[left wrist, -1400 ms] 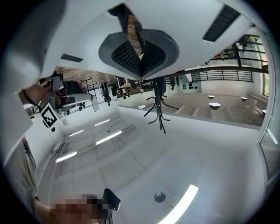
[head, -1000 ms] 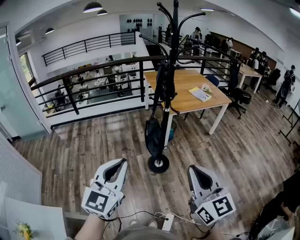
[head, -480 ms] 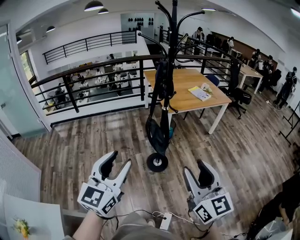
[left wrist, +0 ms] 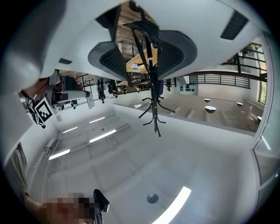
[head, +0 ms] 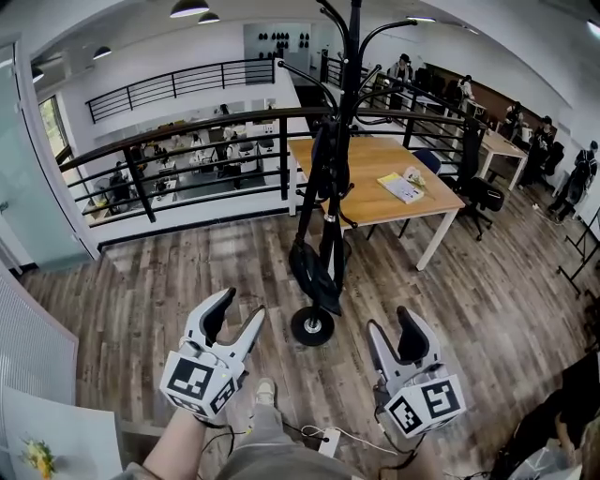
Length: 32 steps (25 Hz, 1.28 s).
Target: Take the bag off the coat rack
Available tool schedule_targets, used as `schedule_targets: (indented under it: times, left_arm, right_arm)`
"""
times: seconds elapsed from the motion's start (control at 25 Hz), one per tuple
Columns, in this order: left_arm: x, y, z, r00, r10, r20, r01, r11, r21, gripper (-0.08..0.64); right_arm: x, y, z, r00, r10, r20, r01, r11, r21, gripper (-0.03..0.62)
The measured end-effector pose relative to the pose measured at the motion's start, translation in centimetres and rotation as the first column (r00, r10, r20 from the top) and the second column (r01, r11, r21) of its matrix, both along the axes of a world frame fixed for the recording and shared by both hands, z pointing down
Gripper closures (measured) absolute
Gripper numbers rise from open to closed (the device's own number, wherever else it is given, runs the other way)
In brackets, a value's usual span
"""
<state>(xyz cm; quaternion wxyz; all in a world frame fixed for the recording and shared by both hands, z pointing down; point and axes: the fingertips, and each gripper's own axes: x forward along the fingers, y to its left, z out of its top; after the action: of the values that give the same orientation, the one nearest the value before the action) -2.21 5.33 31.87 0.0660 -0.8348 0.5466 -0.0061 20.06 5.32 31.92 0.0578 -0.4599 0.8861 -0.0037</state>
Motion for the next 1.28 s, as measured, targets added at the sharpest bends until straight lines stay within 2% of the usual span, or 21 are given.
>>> schedule_targets:
  times: [0.32,0.64,0.92,1.28]
  left_arm:
    - [-0.5,-6.5,1.5,1.0,0.003,0.02,-0.002,1.0,-0.008,0.33]
    - [-2.6,-14.6,0.7,0.998,0.055,0.037,-0.055,0.998,-0.005,0.33]
    - [-1.6,-23.4,0.5,0.981,0.183,0.072,-0.181,0.983,-0.032,0.33]
    - [0.1,-33.2,3.1,0.936,0.341,0.091,-0.335,0.939,-0.08,0.329]
  right_arm:
    - [-0.4,-6.7,1.9,1.0,0.019,-0.007,-0.019,1.0,-0.024,0.357]
    - [-3.5,-14.1,1.6,0.999,0.051,-0.014,-0.051,0.998,-0.043,0.356]
    - [-4.9,-21.0,1.0,0.991,0.131,-0.024,-0.133,0.989,-0.067,0.356]
    - [-6.0,-29.0,2.3,0.97,0.241,-0.037,-0.243,0.966,-0.088,0.35]
